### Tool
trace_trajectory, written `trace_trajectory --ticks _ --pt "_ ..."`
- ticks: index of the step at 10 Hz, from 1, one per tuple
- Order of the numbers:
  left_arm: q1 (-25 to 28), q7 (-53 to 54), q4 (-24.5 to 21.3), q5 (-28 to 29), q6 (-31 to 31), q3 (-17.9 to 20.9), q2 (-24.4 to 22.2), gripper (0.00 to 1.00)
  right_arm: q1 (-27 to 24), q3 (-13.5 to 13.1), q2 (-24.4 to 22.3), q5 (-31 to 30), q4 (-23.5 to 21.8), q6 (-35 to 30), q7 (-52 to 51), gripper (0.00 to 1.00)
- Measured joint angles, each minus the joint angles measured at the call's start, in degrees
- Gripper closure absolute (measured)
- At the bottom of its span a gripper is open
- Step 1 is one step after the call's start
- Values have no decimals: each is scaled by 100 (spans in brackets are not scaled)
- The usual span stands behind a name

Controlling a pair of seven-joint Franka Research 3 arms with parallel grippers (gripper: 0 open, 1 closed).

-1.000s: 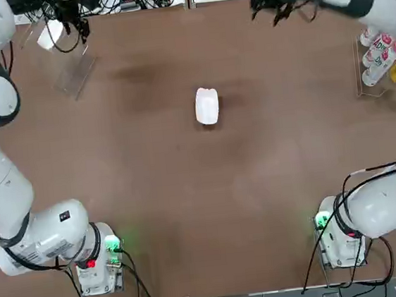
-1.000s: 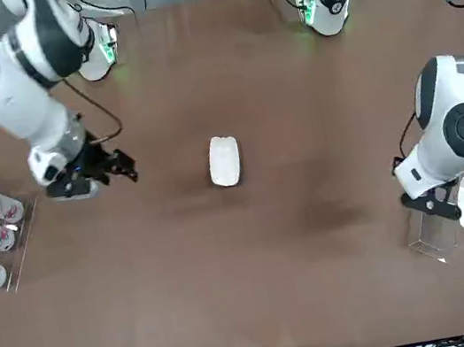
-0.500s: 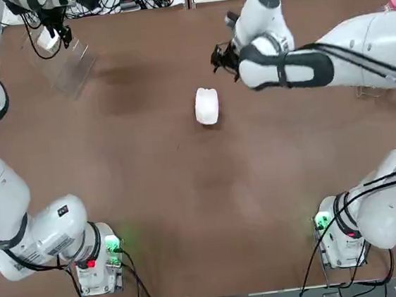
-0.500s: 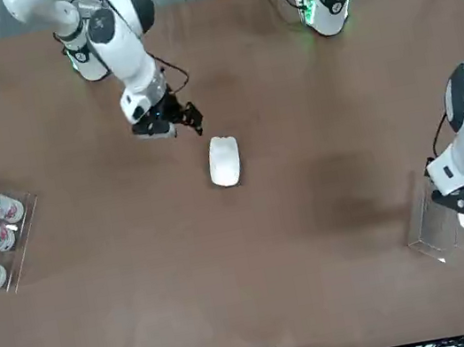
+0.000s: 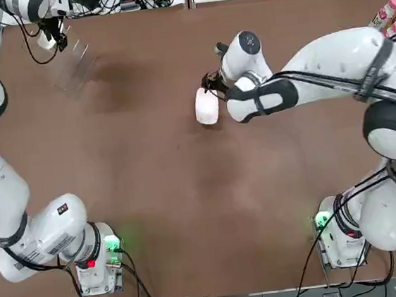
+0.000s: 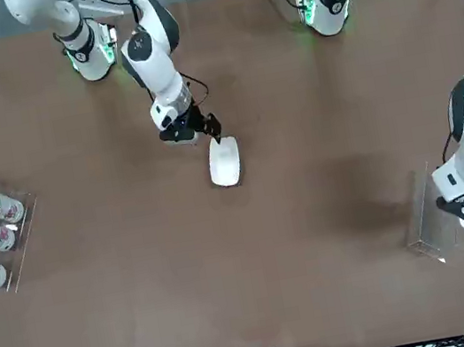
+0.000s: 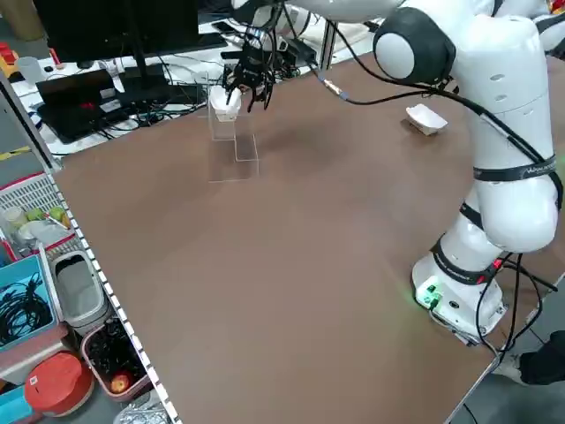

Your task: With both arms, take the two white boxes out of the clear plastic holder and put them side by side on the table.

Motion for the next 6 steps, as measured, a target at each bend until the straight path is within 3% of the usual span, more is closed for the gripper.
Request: trace_trajectory --ticks 2,3,5,6 --pt "38 23 1 2 48 -7 45 52 149 -47 417 2 2 485 19 0" --pt "34 23 9 3 48 -23 41 67 280 -121 590 5 2 686 49 0" --pt "32 23 21 6 47 -29 28 96 788 -558 885 9 14 886 131 1" --pt "32 23 33 6 47 -35 16 98 1095 -858 977 12 25 907 167 2"
